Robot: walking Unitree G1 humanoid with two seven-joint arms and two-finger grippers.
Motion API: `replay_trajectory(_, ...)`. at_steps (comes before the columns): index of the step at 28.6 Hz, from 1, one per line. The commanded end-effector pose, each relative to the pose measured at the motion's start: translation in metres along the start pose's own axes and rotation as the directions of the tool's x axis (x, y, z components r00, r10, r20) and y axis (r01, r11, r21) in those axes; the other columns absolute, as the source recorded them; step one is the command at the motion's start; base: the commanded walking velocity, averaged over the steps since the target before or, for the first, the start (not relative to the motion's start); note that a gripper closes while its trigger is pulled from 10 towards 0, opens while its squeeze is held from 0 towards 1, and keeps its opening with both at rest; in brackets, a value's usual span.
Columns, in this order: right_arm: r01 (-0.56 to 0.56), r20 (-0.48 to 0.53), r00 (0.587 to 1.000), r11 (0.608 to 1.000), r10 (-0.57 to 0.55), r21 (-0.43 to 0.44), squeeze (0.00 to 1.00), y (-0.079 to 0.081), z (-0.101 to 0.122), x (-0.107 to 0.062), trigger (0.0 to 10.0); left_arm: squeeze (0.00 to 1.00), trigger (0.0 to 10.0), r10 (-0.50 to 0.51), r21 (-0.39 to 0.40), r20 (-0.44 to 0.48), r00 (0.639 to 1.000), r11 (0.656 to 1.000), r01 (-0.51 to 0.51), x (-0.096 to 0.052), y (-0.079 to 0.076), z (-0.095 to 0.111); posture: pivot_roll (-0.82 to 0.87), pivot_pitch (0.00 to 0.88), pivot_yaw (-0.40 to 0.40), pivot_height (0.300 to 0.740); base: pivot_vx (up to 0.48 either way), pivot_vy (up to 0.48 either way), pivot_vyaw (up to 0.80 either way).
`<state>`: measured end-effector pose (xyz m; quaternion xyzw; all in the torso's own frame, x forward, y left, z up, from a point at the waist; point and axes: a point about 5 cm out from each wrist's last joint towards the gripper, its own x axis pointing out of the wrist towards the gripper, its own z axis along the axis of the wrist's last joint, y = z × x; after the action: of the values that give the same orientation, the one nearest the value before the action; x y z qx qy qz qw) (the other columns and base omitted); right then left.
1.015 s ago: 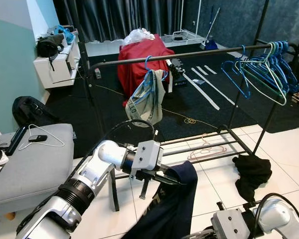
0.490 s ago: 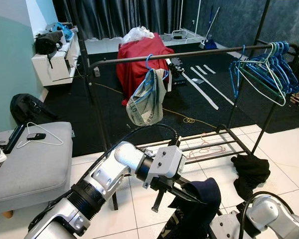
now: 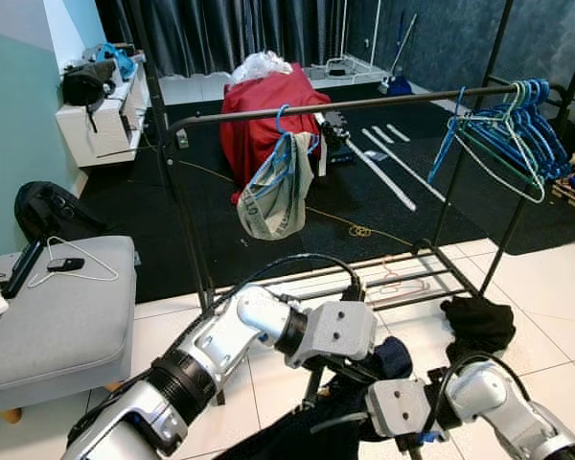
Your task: Hang hanger
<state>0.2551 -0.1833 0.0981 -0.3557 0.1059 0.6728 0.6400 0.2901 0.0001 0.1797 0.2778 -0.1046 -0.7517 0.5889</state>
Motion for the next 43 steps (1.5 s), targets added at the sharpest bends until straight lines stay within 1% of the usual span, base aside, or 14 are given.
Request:
replay_trajectory(1, 0.075, 0.025, 0.997, 0.997, -0.074, -0.019, 0.0, -0.012, 0.006, -0.007, 10.0, 1.0, 10.0, -0.046, 0.008, 0.01, 0.999, 0.999, 0.046, 0.004, -0.005, 0.003, -0.13, 0.045, 0.033, 0.74, 0.0, 0.0, 0.0)
replay_trajectory(8, 0.125, 0.024, 0.992, 0.992, -0.125, -0.023, 0.0, -0.02, 0.005, -0.011, 10.0, 1.0, 10.0, -0.037, 0.013, 0.011, 0.999, 0.999, 0.037, 0.005, -0.002, 0.003, -0.13, 0.044, 0.032, 0.74, 0.0, 0.0, 0.0)
replay_trajectory(9, 0.134, 0.024, 0.991, 0.991, -0.133, -0.021, 0.0, -0.022, 0.005, -0.012, 10.0, 0.0, 10.0, -0.018, 0.018, 0.014, 1.0, 1.0, 0.018, 0.004, 0.0, 0.004, -0.12, 0.043, 0.032, 0.74, 0.0, 0.0, 0.0)
replay_trajectory(15, 0.173, 0.035, 0.984, 0.985, -0.172, -0.016, 0.0, -0.024, 0.006, -0.015, 10.0, 0.0, 10.0, 0.12, -0.012, 0.092, 0.989, 0.993, -0.119, -0.003, 0.016, 0.014, -0.13, 0.044, 0.035, 0.74, 0.0, 0.0, 0.0)
replay_trajectory(17, 0.261, 0.07, 0.963, 0.965, -0.261, 0.006, 0.0, -0.029, 0.007, -0.017, 10.0, 0.0, 10.0, 0.292, -0.058, 0.114, 0.949, 0.956, -0.287, -0.026, 0.031, 0.016, -0.13, 0.045, 0.036, 0.74, 0.0, 0.0, 0.0)
replay_trajectory(20, 0.261, 0.07, 0.963, 0.965, -0.261, 0.006, 0.0, -0.029, 0.007, -0.017, 10.0, 0.0, 10.0, 0.292, -0.058, 0.114, 0.949, 0.956, -0.287, -0.026, 0.031, 0.016, -0.13, 0.045, 0.036, 0.74, 0.0, 0.0, 0.0)
replay_trajectory(22, 0.365, 0.087, 0.926, 0.93, -0.367, 0.038, 0.0, -0.032, 0.004, -0.02, 10.0, 0.0, 10.0, 0.397, -0.085, 0.083, 0.914, 0.917, -0.391, -0.054, 0.033, 0.013, -0.12, 0.048, 0.034, 0.74, 0.0, 0.0, 0.0)
replay_trajectory(26, 0.411, 0.085, 0.906, 0.91, -0.414, 0.049, 0.0, -0.032, 0.001, -0.021, 10.0, 0.0, 10.0, 0.432, -0.085, 0.07, 0.899, 0.901, -0.426, -0.066, 0.03, 0.012, -0.11, 0.052, 0.029, 0.74, 0.0, 0.0, 0.0)
replay_trajectory(27, 0.468, 0.089, 0.877, 0.882, -0.471, 0.059, 0.0, -0.032, -0.001, -0.024, 10.0, 0.0, 10.0, 0.506, -0.067, 0.063, 0.86, 0.862, -0.502, -0.086, 0.03, 0.014, -0.11, 0.054, 0.032, 0.74, 0.0, 0.0, 0.0)
replay_trajectory(28, 0.468, 0.089, 0.877, 0.882, -0.471, 0.059, 0.0, -0.032, -0.001, -0.024, 10.0, 0.0, 10.0, 0.506, -0.067, 0.063, 0.86, 0.862, -0.502, -0.086, 0.03, 0.014, -0.11, 0.054, 0.032, 0.74, 0.0, 0.0, 0.0)
replay_trajectory(29, 0.51, 0.115, 0.849, 0.857, -0.516, 0.077, 0.0, -0.032, 0.001, -0.027, 10.0, 0.0, 10.0, 0.571, -0.08, 0.08, 0.817, 0.821, -0.566, -0.107, 0.028, 0.018, -0.11, 0.055, 0.038, 0.74, 0.0, 0.0, 0.0)
replay_trajectory(30, 0.51, 0.115, 0.849, 0.857, -0.516, 0.077, 0.0, -0.032, 0.001, -0.027, 10.0, 0.0, 10.0, 0.571, -0.08, 0.08, 0.817, 0.821, -0.566, -0.107, 0.028, 0.018, -0.11, 0.055, 0.038, 0.74, 0.0, 0.0, 0.0)
replay_trajectory(32, 0.546, 0.165, 0.816, 0.832, -0.554, 0.098, 0.0, -0.033, 0.007, -0.031, 10.0, 0.0, 10.0, 0.629, -0.111, 0.097, 0.771, 0.777, -0.62, -0.134, 0.022, 0.021, -0.11, 0.055, 0.036, 0.74, 0.0, 0.0, 0.0)
replay_trajectory(43, 0.545, 0.245, 0.8, 0.834, -0.548, 0.088, 0.0, -0.038, 0.019, -0.039, 10.0, 0.0, 10.0, 0.572, -0.059, -0.001, 0.82, 0.819, -0.571, -0.152, 0.003, 0.007, -0.1, 0.052, 0.022, 0.74, 0.0, 0.0, 0.0)
